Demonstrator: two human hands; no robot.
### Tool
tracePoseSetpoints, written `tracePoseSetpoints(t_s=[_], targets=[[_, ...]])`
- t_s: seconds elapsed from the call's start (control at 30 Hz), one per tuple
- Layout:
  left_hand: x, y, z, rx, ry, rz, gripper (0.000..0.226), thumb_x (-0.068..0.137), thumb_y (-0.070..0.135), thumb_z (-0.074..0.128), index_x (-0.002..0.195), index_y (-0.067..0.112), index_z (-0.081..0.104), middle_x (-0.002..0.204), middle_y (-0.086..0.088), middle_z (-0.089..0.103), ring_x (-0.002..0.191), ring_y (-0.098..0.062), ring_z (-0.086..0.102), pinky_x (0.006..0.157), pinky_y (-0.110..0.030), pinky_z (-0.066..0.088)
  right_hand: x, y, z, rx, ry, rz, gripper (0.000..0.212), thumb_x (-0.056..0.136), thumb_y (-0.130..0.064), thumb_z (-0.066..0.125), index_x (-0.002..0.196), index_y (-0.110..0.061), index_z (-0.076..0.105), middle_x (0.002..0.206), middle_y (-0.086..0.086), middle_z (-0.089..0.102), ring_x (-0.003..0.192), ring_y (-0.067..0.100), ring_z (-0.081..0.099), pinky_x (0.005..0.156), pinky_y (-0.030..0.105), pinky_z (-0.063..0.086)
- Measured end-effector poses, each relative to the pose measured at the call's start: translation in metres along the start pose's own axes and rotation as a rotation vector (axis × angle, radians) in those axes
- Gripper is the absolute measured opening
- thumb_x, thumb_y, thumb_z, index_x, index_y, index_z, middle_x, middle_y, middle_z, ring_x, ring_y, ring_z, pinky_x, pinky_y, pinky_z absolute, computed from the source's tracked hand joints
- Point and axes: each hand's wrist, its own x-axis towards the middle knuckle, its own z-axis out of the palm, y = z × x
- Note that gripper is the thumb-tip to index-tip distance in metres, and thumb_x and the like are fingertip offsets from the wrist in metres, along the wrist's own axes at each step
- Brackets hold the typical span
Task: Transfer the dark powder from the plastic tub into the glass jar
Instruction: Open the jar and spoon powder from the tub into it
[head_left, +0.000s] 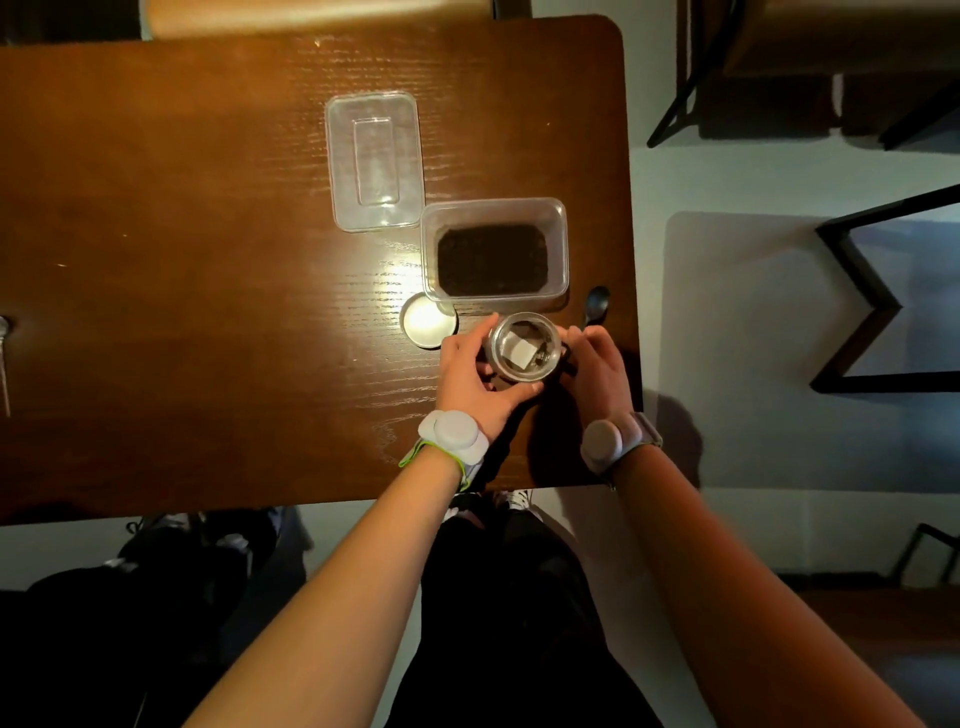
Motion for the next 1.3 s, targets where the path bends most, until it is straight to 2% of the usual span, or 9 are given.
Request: tracePoseSetpoints(t_s=[0.17,0.3,0.43,0.57,0.7,0.9,1.07,1.17,1.3], targets=[[-0.015,0.019,-0.025,0.002,0.026,0.101,0.089,0.069,0.027,0.098,0.147,0.033,0.054,0.135,0.006,0.048,0.118,-0.002,0.057,0.095,-0.004,0.047,-0.009,-0.020,-0.002,0.216,-0.051,0.072,0.017,0.106,-0.025,0.054,0.092,-0.017,0.058,0.092,0.004,0.065,0.086,0.011,0.063,0.082,0.028,0.053],[-0.017,0.038,-0.042,-0.199,-0.020,0.062,0.093,0.073,0.009,0.095,0.148,0.031,0.045,0.133,0.011,0.062,0.112,-0.004,0.071,0.093,-0.024,0.060,-0.014,-0.059,0.003,0.143,-0.131,-0.042,0.020,0.108,-0.015,0.048,0.093,-0.007,0.059,0.082,-0.004,0.057,0.063,-0.006,0.054,0.061,0.011,0.044],[-0.007,0.048,-0.060,-0.211,0.150,0.089,0.091,0.066,0.013,0.100,0.139,0.027,0.048,0.128,0.002,0.067,0.113,-0.009,0.070,0.096,-0.029,0.060,-0.006,-0.091,0.013,0.091,-0.263,-0.074,0.023,0.108,-0.019,0.051,0.088,-0.009,0.054,0.072,-0.001,0.053,0.060,0.003,0.049,0.059,0.021,0.043],[0.007,0.038,-0.085,-0.220,0.211,0.117,0.088,0.066,0.017,0.100,0.140,0.026,0.051,0.130,0.005,0.065,0.117,-0.005,0.066,0.097,-0.029,0.057,0.019,-0.110,0.022,0.188,-0.332,0.163,0.018,0.106,-0.029,0.056,0.097,-0.014,0.055,0.083,0.005,0.073,0.065,0.022,0.073,0.064,0.038,0.060],[0.023,0.020,-0.101,-0.164,0.275,0.126,0.089,0.064,0.033,0.096,0.141,0.034,0.052,0.142,0.003,0.059,0.135,-0.017,0.056,0.112,-0.042,0.050,0.040,-0.101,0.024,0.096,-0.248,0.190,0.029,0.103,-0.039,0.060,0.110,-0.011,0.058,0.075,0.005,0.073,0.047,0.016,0.065,0.047,0.029,0.052],[0.035,0.009,-0.107,-0.144,0.255,0.140,0.089,0.064,0.030,0.096,0.142,0.034,0.054,0.142,0.003,0.060,0.134,-0.016,0.057,0.113,-0.044,0.049,0.054,-0.079,0.019,-0.254,-0.122,-0.040,0.031,0.104,-0.038,0.054,0.098,-0.017,0.077,0.086,-0.002,0.072,0.081,0.014,0.063,0.073,0.031,0.047],[0.040,0.002,-0.111,-0.157,0.262,0.130,0.088,0.066,0.025,0.099,0.142,0.028,0.055,0.140,0.004,0.063,0.132,-0.013,0.059,0.112,-0.035,0.049,0.058,-0.072,0.009,-0.302,-0.126,-0.089,0.035,0.105,-0.023,0.044,0.130,-0.017,0.068,0.116,0.003,0.071,0.108,0.022,0.063,0.093,0.033,0.048],[0.043,0.000,-0.113,-0.150,0.257,0.123,0.087,0.069,0.017,0.099,0.144,0.024,0.055,0.141,0.003,0.062,0.132,-0.013,0.058,0.113,-0.033,0.047,0.061,-0.067,0.004,-0.240,-0.123,-0.131,0.040,0.104,-0.029,0.049,0.141,-0.019,0.057,0.100,0.000,0.076,0.100,0.019,0.069,0.094,0.036,0.051],[0.044,-0.001,-0.114,-0.146,0.256,0.132,0.086,0.069,0.019,0.098,0.143,0.026,0.055,0.140,0.005,0.063,0.132,-0.013,0.059,0.113,-0.037,0.047,0.061,-0.065,-0.001,-0.190,0.009,-0.232,0.019,0.099,-0.033,0.064,0.114,-0.022,0.067,0.066,-0.017,0.068,0.084,0.011,0.073,0.078,0.031,0.056]])
